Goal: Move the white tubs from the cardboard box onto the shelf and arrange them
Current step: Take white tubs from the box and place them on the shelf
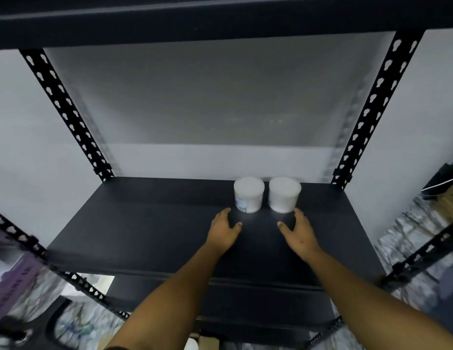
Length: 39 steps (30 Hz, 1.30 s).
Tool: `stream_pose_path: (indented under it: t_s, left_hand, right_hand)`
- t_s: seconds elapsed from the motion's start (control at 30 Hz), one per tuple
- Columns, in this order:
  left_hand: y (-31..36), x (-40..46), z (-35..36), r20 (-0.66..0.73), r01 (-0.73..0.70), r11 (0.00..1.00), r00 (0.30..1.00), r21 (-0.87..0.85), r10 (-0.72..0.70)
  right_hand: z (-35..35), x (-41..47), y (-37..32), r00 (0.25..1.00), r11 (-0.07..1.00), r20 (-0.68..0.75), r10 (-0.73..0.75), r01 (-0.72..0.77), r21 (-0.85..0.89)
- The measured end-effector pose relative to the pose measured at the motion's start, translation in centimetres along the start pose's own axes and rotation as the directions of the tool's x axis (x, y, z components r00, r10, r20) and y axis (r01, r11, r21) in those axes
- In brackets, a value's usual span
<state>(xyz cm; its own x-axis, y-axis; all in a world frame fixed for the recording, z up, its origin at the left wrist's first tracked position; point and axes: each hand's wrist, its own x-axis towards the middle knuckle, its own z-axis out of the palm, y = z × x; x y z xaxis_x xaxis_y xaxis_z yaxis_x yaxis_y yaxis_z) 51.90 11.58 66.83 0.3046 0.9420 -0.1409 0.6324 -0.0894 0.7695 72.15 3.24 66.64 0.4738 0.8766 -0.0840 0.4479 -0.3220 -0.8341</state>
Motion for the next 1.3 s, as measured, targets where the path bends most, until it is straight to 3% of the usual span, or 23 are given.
stream_pose_path:
  t_s: [0.37,0.63,1.0,1.3]
  left_hand:
    - [-5.8,-9.8,-6.6,0.094,-0.123,0.992,0.988,0.032,0.120]
    - [-13.1,-17.7,-11.0,0.147,-0.095,0.995,0.985,0.012,0.093]
    - [-22.6,-25.8,-12.4,0.183,0.003,0.985,0.982,0.172,-0.035]
    - [-28.3,-31.0,-11.2,0.142,0.189,0.966,0.966,0.177,-0.215]
  right_hand:
    - [6.6,-12.5,-4.9,1.000,0.997,-0.018,-0.003,0.002,-0.077]
    - [13.0,-22.5,-6.2,0.998,0.991,0.060,0.027,-0.019,-0.130]
    - [18.6,-29.9,-3.3,0.946,0.935,0.307,0.103,0.014,-0.356]
    - [23.4,-32.3,1.2,0.866,0.922,0.474,0.160,0.040,-0.385]
